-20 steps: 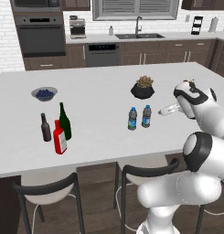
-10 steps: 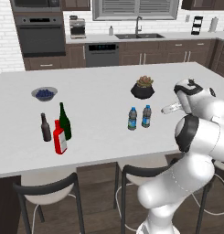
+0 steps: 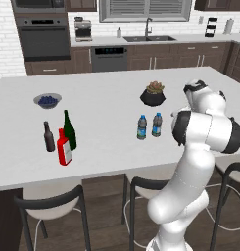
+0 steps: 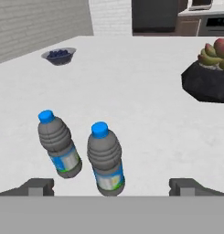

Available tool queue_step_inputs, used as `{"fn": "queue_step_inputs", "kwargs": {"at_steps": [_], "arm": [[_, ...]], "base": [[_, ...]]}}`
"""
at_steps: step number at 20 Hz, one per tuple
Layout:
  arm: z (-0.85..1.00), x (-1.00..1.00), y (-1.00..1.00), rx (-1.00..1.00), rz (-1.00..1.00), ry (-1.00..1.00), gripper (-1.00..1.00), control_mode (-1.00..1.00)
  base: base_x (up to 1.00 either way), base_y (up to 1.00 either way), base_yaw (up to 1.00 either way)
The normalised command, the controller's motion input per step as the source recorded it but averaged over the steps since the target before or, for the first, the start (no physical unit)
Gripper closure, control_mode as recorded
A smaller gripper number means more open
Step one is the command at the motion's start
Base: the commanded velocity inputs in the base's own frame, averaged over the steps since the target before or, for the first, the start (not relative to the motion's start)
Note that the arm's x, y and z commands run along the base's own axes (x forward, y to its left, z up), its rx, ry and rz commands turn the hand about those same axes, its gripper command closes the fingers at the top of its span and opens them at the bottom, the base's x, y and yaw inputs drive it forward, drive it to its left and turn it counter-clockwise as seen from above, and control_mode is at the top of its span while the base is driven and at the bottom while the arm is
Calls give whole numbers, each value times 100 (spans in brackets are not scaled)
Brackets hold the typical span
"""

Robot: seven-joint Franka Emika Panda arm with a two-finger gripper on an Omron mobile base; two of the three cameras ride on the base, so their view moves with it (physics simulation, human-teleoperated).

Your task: Move the plastic bottles in the middle to the plastics group, and the glass bottles in the middle to the glass group.

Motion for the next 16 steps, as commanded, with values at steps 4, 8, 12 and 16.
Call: {"fn": "queue_step_inputs", "kwargs": {"at_steps": [4,8,12,16], "arm": [[0,48,0,0,0,0,-100,-100],[-16,28,11,-4,0,0,-100,-100],[-7,0,39,-9,0,0,-100,-100],[0,5,29,-2,0,0,-100,-100]], "base": [[0,0,0],[0,0,0],[0,0,0],[0,0,0]]}}
